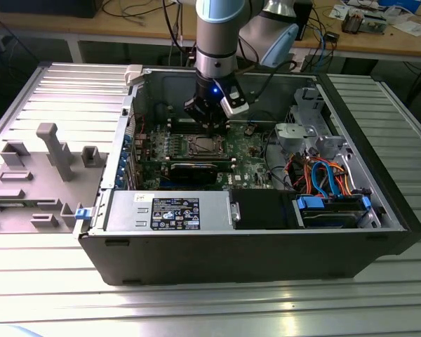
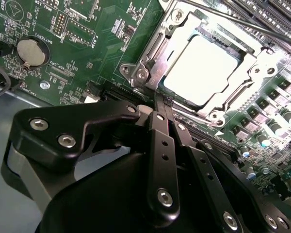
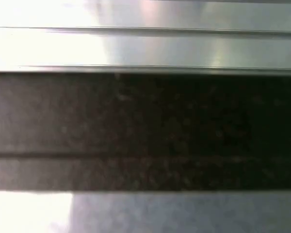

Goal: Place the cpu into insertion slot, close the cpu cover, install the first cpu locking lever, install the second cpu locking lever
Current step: 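Install the first cpu locking lever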

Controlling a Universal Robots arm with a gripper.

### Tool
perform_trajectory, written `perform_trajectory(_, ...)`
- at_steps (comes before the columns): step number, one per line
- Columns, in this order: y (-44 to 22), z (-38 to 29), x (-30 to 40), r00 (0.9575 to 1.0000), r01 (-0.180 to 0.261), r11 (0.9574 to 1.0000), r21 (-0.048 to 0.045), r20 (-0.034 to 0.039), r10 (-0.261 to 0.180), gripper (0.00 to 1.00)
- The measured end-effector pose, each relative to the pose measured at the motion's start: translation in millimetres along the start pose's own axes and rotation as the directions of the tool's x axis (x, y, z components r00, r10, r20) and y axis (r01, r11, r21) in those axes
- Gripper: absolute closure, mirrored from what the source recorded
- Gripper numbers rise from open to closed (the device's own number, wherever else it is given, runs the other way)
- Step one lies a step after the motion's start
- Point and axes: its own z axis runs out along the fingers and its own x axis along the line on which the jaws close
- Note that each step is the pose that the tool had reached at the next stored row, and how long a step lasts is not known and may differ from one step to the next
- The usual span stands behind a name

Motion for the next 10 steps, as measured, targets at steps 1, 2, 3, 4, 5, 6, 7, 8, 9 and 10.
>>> perform_trajectory(1,0.0,0.1,0.0,1.0,0.0,1.0,-0.0003,0.0001,0.0,0.89)
perform_trajectory(2,0.0,0.2,0.0,1.0,0.0,1.0,-0.0004,0.0002,0.0,0.89)
perform_trajectory(3,0.0,0.3,0.0,1.0,0.0,1.0,-0.0004,0.0002,0.0,0.89)
perform_trajectory(4,0.0,0.4,0.0,1.0,0.0,1.0,-0.0003,0.0002,0.0,0.89)
perform_trajectory(5,0.0,0.6,0.0,1.0,0.0,1.0,-0.0001,0.0002,0.0,0.89)
perform_trajectory(6,0.0,0.8,0.0,1.0,0.0,1.0,0.0002,0.0003,0.0,0.89)
perform_trajectory(7,0.0,1.0,0.0,1.0,0.0,1.0,0.0003,0.0003,0.0,0.89)
perform_trajectory(8,0.0,1.3,0.0,1.0,0.0,1.0,0.0005,0.0002,0.0,0.89)
perform_trajectory(9,-0.1,1.6,0.0,1.0,0.0,1.0,0.0008,0.0002,0.0,0.89)
perform_trajectory(10,0.1,2.4,-0.1,1.0,0.0,1.0,-0.0007,0.0007,0.0,0.89)
